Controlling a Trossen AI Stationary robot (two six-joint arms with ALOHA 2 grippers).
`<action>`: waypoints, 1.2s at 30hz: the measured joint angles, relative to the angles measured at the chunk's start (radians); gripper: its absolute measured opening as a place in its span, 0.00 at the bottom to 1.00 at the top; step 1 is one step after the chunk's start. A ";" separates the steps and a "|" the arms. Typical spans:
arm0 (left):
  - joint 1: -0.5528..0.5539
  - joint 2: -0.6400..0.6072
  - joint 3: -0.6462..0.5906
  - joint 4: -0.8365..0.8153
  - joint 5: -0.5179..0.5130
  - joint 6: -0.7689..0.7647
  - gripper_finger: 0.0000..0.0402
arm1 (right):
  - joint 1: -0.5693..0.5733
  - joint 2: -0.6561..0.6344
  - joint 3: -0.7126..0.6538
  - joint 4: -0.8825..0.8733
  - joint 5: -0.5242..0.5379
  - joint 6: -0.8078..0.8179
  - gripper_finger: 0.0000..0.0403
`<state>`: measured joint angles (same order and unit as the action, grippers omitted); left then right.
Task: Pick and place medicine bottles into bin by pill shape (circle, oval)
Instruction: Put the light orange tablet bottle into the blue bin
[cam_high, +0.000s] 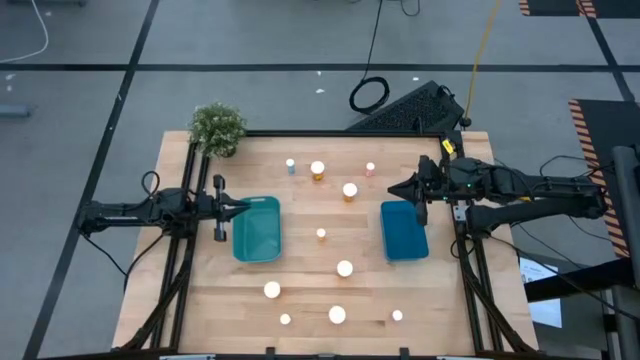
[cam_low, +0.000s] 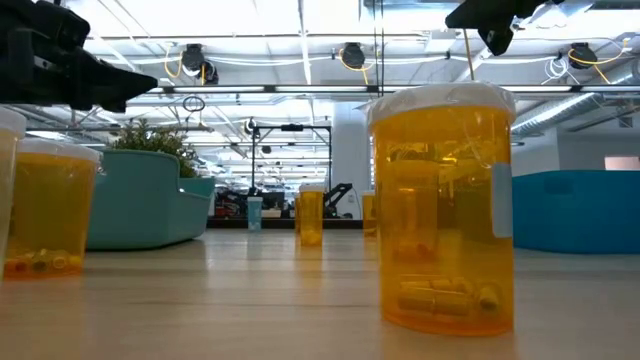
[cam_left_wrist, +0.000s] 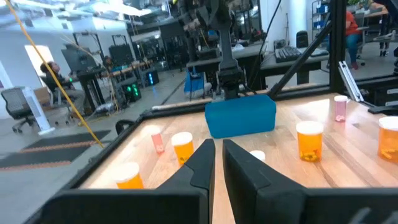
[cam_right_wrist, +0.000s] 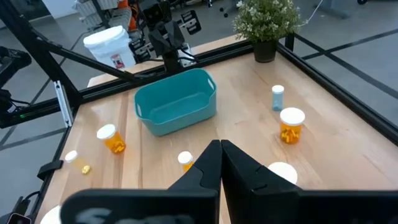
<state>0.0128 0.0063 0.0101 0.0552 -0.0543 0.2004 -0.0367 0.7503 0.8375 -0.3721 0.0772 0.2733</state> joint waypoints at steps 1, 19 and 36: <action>0.000 0.000 0.000 0.009 0.000 0.001 0.09 | 0.001 0.000 0.000 0.000 0.000 0.000 0.00; 0.000 0.000 0.000 0.069 0.000 -0.115 0.09 | 0.132 0.002 -0.154 0.240 0.007 -0.024 0.00; 0.000 0.140 0.234 0.008 -0.039 -0.218 0.09 | 0.132 0.001 -0.187 0.255 0.051 -0.029 0.00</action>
<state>0.0125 0.1465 0.2441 0.0637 -0.0934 -0.0176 0.0956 0.7517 0.6506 -0.1169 0.1282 0.2440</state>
